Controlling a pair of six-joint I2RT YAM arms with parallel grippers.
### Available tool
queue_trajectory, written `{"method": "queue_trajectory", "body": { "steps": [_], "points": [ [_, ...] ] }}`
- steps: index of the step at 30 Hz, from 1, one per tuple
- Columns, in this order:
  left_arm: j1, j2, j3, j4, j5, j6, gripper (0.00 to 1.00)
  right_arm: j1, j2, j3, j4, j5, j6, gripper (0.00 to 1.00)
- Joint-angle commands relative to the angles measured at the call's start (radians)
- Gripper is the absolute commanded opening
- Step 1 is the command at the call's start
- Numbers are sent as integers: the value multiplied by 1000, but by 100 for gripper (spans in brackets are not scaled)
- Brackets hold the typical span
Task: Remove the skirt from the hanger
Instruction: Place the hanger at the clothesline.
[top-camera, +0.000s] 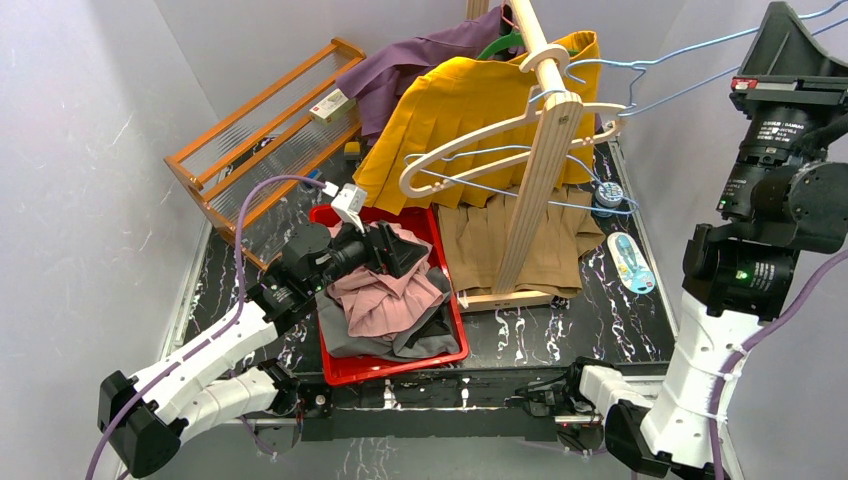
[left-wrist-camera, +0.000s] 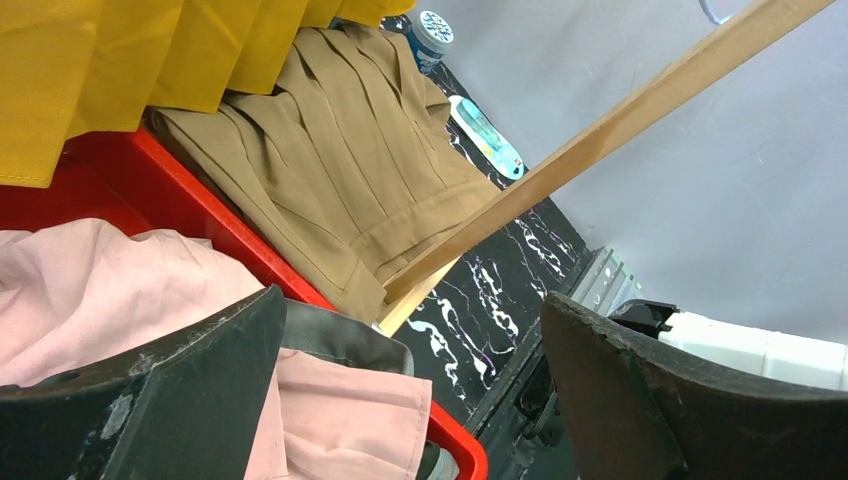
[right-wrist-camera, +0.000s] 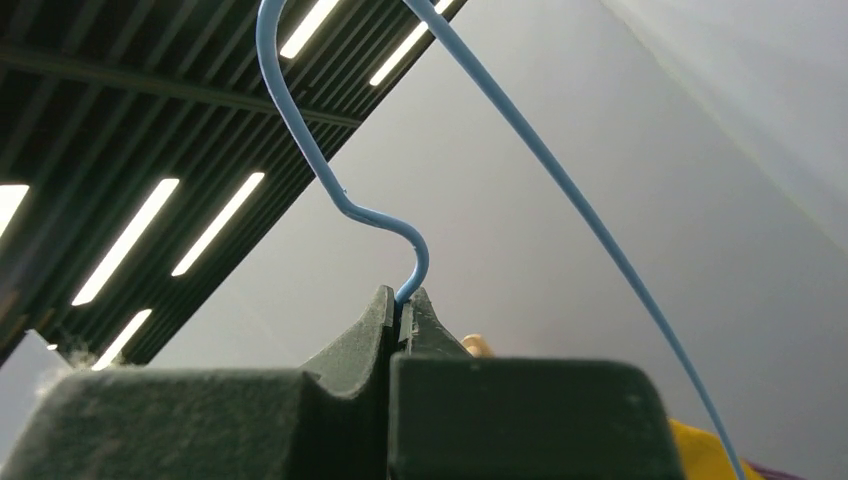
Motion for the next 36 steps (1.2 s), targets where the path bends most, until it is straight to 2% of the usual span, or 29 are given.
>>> {"method": "queue_trajectory", "body": {
  "steps": [1,8,18,23,27,28,32,35,36],
  "points": [
    [6,1,35,31,28,-14,98,-3,50,43,35,-58,106,0],
    [6,0,29,38,31,-24,98,-3,124,52,-25,-220,295,0],
    [6,11,38,34,45,-28,98,-3,96,-27,-181,-185,309,0],
    [6,8,31,45,50,-27,98,-3,37,-147,-198,-189,278,0],
    [6,8,-4,120,106,-25,98,-4,-1,-251,-194,-188,272,0],
    [6,8,-15,148,120,-26,98,-3,-7,-269,-191,-189,265,4],
    [6,7,-66,272,177,-26,99,-3,-31,-314,-185,-185,164,35],
    [6,25,-96,339,209,2,99,-3,-54,-339,-222,-202,-11,56],
    [6,37,-102,363,232,18,98,-4,-74,-366,-236,-221,-69,68]
  ]
}}
